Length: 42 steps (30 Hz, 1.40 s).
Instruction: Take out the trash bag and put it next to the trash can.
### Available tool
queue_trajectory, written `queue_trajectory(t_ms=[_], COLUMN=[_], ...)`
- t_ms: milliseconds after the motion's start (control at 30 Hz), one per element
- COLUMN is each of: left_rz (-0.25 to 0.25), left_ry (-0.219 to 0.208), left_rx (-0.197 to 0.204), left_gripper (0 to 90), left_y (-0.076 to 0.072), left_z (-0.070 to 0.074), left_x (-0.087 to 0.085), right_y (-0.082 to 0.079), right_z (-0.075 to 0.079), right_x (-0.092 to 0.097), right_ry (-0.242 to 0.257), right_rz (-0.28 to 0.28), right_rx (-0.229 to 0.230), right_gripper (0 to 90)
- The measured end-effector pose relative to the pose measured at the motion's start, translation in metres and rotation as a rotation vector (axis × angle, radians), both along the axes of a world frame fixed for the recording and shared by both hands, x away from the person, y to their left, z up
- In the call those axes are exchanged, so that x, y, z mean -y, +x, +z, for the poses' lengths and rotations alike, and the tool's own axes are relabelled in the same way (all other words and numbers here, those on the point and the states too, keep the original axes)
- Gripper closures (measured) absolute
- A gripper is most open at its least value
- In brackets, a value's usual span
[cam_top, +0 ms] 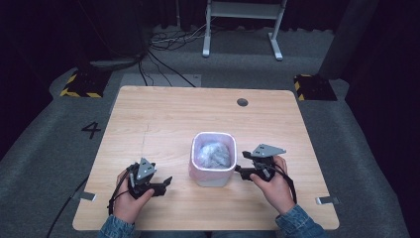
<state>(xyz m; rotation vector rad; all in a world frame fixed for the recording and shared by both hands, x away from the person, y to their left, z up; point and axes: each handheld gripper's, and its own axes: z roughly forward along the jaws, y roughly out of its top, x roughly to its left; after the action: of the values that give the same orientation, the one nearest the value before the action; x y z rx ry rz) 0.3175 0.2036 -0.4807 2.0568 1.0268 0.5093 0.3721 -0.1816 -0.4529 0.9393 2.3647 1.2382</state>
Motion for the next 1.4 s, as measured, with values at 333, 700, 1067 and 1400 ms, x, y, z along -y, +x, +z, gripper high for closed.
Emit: queue_trajectory(t_ms=[333, 700, 1067, 1400], left_rz=[-0.074, -0.149, -0.192, -0.260], left_ry=[0.004, -0.020, -0.007, -0.023], left_rx=[0.011, 0.005, 0.008, 0.048], left_gripper=[20.0, 21.5, 37.0, 81.2], left_y=[-0.007, -0.004, 0.007, -0.005], left_z=[0.007, 0.005, -0.001, 0.021], left_x=[0.018, 0.049, 0.064, 0.066], right_y=[-0.023, -0.032, -0.021, -0.037], right_z=[0.012, -0.005, -0.016, 0.004], right_x=[0.017, 0.004, -0.013, -0.011], right_ry=[0.008, -0.039, -0.093, -0.041], right_rz=[-0.004, 0.071, 0.075, 0.147], right_rx=[0.033, 0.020, 0.051, 0.123], right_gripper=[33.6, 38.7, 53.9, 90.0])
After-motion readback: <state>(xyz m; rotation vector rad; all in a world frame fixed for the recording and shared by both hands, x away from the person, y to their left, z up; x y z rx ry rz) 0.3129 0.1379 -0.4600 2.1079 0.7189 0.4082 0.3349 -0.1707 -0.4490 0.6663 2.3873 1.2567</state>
